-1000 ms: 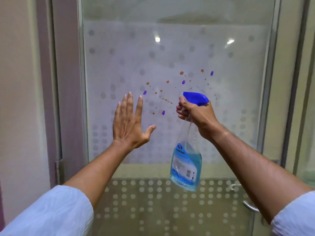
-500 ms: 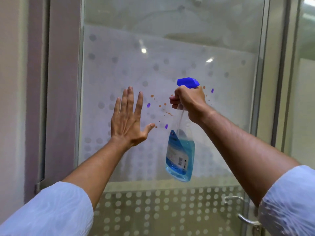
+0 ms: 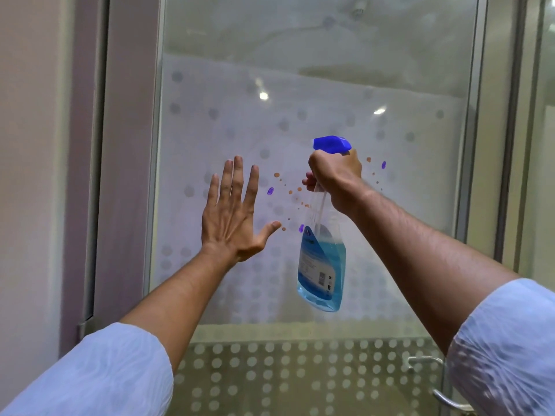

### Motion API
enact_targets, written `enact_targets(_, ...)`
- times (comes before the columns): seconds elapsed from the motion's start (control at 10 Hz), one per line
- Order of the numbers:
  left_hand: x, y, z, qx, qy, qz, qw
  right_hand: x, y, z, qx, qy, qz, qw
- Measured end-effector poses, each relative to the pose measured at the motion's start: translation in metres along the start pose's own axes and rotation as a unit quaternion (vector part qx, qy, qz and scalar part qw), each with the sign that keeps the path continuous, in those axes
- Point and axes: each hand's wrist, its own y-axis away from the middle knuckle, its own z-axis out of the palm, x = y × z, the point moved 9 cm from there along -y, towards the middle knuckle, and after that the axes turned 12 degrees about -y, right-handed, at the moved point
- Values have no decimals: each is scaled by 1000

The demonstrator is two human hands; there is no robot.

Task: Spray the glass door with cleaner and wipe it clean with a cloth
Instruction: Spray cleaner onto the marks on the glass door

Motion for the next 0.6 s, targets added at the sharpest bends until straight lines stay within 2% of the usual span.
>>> enact_targets(0.2,6,1,0,-4,0,2,1000,0,-10,-29,31,-3,9,999)
enact_targets(0.4,18,3,-4,2,19,4,1000,-16,-28,-94,128,8,0,992)
enact_targets(0.6,30,2,-6,-4,29,8,1000,-15,-34,-134,145,50,-19,988)
